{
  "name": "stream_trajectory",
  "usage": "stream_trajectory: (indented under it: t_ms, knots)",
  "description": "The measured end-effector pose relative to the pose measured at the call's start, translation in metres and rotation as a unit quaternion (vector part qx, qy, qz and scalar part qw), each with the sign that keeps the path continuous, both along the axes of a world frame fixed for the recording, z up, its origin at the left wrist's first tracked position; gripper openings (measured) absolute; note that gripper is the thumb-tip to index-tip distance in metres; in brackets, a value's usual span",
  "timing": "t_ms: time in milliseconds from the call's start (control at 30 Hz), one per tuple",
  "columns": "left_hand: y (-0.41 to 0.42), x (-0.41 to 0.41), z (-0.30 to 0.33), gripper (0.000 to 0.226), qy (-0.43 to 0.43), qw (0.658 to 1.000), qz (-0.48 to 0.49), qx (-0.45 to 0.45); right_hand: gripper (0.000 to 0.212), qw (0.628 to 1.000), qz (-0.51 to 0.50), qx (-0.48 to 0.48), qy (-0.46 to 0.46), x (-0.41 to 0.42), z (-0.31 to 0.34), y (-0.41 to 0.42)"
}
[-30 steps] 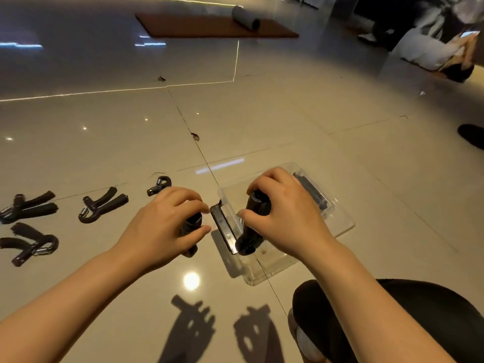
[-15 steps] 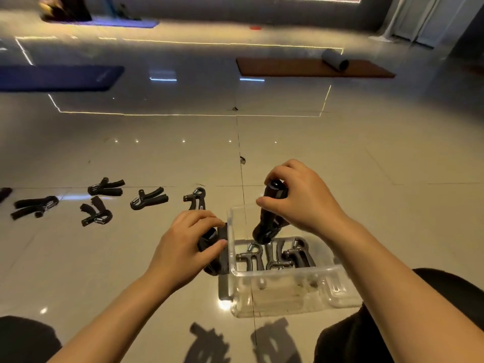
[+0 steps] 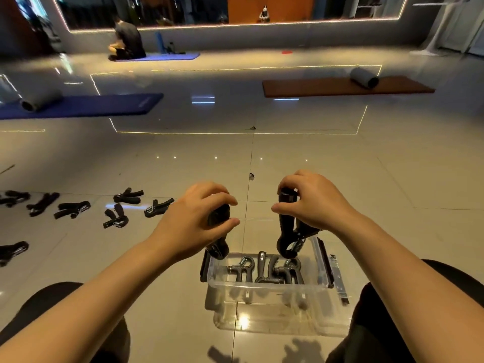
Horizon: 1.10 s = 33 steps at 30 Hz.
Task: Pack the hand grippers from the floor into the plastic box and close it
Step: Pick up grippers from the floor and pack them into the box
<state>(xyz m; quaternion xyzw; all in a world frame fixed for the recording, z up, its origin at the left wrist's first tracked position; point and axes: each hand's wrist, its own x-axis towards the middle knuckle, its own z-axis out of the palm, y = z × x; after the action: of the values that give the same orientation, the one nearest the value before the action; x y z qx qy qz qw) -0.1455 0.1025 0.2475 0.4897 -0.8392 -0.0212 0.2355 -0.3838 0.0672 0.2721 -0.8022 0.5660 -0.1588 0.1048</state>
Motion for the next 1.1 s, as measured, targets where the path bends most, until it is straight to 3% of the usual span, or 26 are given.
stream_trajectory:
  t_ms: [233,400,600,733,900,1100]
  knots:
    - [-0.027,-0.013,0.003,0.046,-0.045,0.999,-0.015,0.023,0.035,1.000,0.019,-0.014,0.015,0.012,-0.013,-0.021]
    - [-0.050,-0.021,-0.007,0.037,-0.026,0.995,0.000,0.095,0.034,0.996,-0.006,-0.063,-0.064,0.020,-0.026,-0.028]
    - [-0.059,-0.026,-0.004,0.039,0.012,0.998,-0.029,0.047,0.029,0.962,-0.076,-0.224,-0.136,0.014,-0.018,-0.021]
    - [-0.054,-0.010,-0.005,0.039,-0.008,0.998,-0.051,0.047,0.034,0.954,-0.092,-0.209,-0.195,0.027,-0.019,-0.004]
    - [-0.057,0.012,-0.004,0.036,0.047,0.992,-0.037,0.115,0.032,0.986,-0.062,-0.107,-0.116,0.038,-0.008,-0.007]
    - [-0.103,0.006,-0.015,0.039,0.055,0.989,-0.049,0.128,0.028,0.996,0.033,-0.084,0.005,0.047,-0.013,-0.041]
